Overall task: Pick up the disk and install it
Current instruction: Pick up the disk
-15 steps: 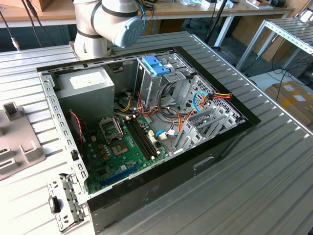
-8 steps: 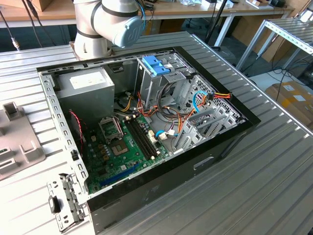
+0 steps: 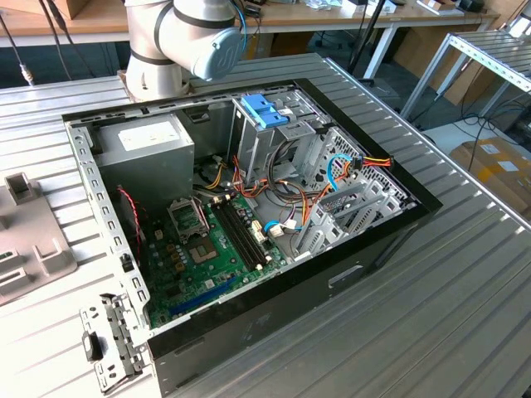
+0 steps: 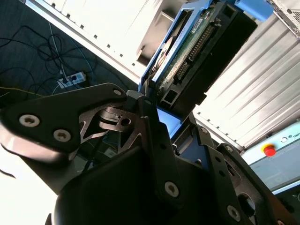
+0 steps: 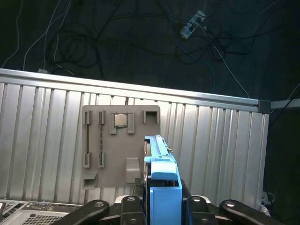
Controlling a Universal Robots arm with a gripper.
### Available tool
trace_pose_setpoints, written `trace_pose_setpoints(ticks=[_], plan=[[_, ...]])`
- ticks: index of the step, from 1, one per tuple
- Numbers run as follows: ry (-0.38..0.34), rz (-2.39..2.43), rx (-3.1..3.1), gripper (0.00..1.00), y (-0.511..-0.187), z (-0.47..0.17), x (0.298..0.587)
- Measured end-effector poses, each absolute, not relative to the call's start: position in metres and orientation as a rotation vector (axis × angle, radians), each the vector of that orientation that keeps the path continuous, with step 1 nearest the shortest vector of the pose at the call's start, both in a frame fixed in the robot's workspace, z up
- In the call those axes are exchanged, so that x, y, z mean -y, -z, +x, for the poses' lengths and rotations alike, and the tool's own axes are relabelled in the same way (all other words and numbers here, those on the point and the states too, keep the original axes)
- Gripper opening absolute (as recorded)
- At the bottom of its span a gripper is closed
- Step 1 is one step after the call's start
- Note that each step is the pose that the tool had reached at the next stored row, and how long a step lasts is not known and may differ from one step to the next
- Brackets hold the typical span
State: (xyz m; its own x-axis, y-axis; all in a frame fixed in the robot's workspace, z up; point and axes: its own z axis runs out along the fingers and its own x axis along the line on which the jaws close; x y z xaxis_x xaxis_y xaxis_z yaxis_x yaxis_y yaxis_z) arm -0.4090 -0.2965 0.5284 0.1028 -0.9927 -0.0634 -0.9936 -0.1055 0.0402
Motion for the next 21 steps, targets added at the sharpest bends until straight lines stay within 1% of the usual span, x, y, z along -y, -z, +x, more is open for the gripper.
trace_pose_setpoints(ticks=[21], plan=[[-0.100,-2.332,-2.101,0.37,-0.528,-0.395,0.297]])
